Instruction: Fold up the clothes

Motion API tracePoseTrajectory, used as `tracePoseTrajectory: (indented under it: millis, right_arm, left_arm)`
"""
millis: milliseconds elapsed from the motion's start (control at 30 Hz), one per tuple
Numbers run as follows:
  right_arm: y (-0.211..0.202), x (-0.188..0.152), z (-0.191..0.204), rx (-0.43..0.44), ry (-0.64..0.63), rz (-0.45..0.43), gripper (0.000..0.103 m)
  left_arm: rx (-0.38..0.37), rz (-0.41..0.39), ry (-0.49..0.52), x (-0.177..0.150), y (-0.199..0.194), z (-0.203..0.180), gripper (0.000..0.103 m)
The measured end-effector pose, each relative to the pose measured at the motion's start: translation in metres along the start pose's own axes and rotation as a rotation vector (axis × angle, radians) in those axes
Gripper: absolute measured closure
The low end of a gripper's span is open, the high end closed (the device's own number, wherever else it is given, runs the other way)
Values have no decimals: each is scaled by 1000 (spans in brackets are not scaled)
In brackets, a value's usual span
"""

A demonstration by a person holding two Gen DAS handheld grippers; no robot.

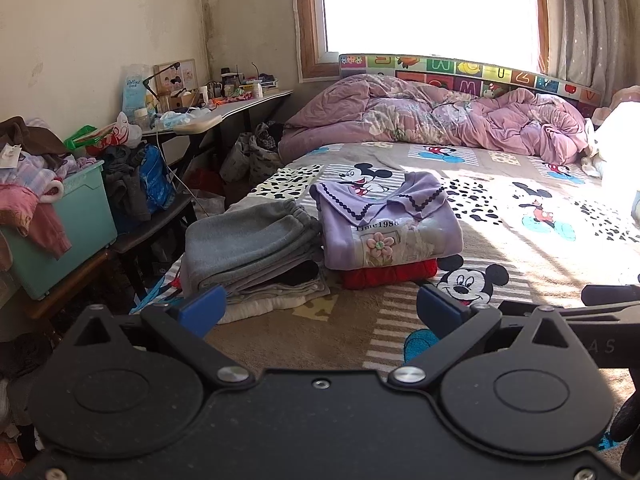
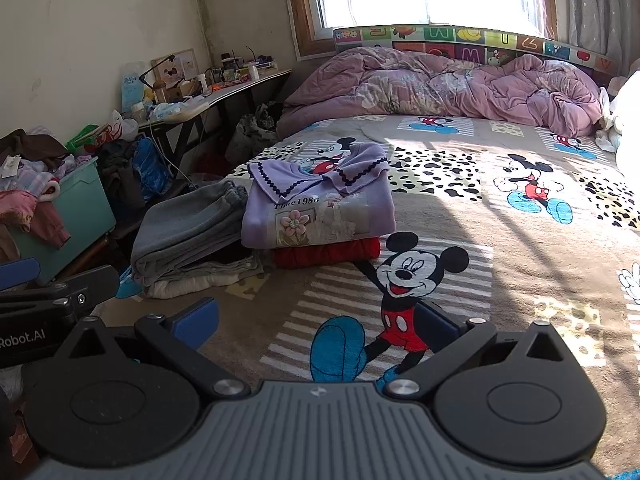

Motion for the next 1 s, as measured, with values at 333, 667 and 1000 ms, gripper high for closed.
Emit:
tracePoseTrajectory:
  millis: [333, 667, 1000]
  right_arm:
    - [1, -1, -2, -4, 6, -7, 0]
    - [1, 0, 1, -6, 6, 3, 0]
    - [0, -1, 0, -6, 12, 6, 0]
  left_arm:
    - [18, -32, 15, -2, -5, -4, 0]
    - [19, -32, 13, -1, -6, -3, 0]
    - [15, -32, 19, -4, -6, -6, 0]
Point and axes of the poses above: each gripper's, at about its wrist camera, not at the fingertips, and y roughly the way its jaws point, z to its left, x to its top, the point moved 2 cm from there along y, roughly the way its jaws point, and after that the axes turned 6 degrees about -z, right-handed, at the moved point
